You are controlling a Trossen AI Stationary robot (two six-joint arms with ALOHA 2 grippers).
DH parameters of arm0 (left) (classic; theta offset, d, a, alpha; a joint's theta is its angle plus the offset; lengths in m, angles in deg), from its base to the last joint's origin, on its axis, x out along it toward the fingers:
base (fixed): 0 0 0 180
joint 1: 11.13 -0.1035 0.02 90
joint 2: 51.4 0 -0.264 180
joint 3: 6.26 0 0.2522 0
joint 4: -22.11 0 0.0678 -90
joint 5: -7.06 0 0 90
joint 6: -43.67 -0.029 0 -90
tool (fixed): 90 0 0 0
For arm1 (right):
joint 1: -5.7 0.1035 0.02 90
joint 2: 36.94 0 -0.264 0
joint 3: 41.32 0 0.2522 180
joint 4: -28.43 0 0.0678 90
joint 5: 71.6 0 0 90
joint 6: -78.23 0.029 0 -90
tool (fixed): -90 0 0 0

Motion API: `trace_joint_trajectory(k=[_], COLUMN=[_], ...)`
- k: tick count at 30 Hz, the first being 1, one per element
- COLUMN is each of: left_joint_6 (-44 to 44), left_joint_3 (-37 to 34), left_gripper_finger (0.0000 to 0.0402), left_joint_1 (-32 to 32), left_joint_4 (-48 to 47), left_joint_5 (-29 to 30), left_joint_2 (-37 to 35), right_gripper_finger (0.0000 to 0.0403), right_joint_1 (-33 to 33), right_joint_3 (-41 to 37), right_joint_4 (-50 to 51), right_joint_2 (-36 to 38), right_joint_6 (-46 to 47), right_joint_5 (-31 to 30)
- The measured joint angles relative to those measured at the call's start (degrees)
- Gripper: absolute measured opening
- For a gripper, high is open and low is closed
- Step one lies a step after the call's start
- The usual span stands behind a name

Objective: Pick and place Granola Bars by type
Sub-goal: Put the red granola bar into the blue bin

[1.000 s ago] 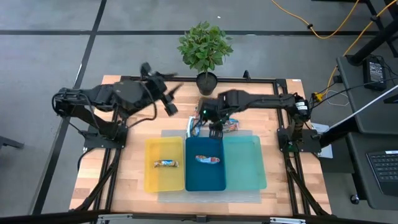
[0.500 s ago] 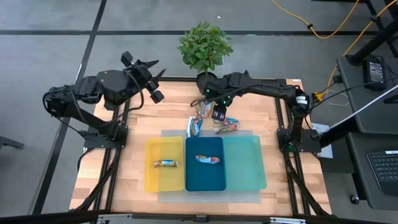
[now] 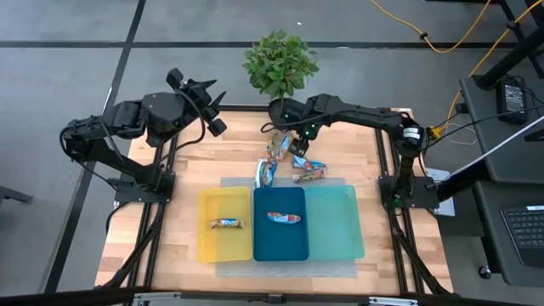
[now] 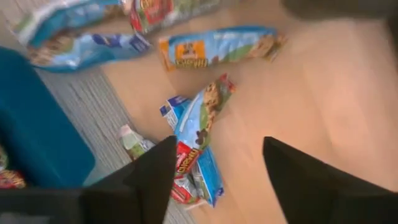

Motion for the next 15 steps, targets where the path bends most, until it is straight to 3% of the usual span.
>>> trace_joint_trajectory(k=[7,15], left_joint_6=[0.2,1.6], left_joint_3=[0.0,0.0], left_gripper_finger=[0.0159,0.0159], left_joint_1=[-0.1,-0.1], left_joint_4=[0.0,0.0], left_joint_5=[0.0,1.3], left_joint_2=[0.0,0.0], right_gripper_finger=[0.0336,0.0344], right_joint_1=[-0.4,-0.3], right_joint_3=[-8.2,-15.6], right_joint_4=[-4.7,-13.0], right_joint_2=[-0.1,-0.1], right_joint_6=[1.3,1.5], right_joint_5=[0.0,4.5])
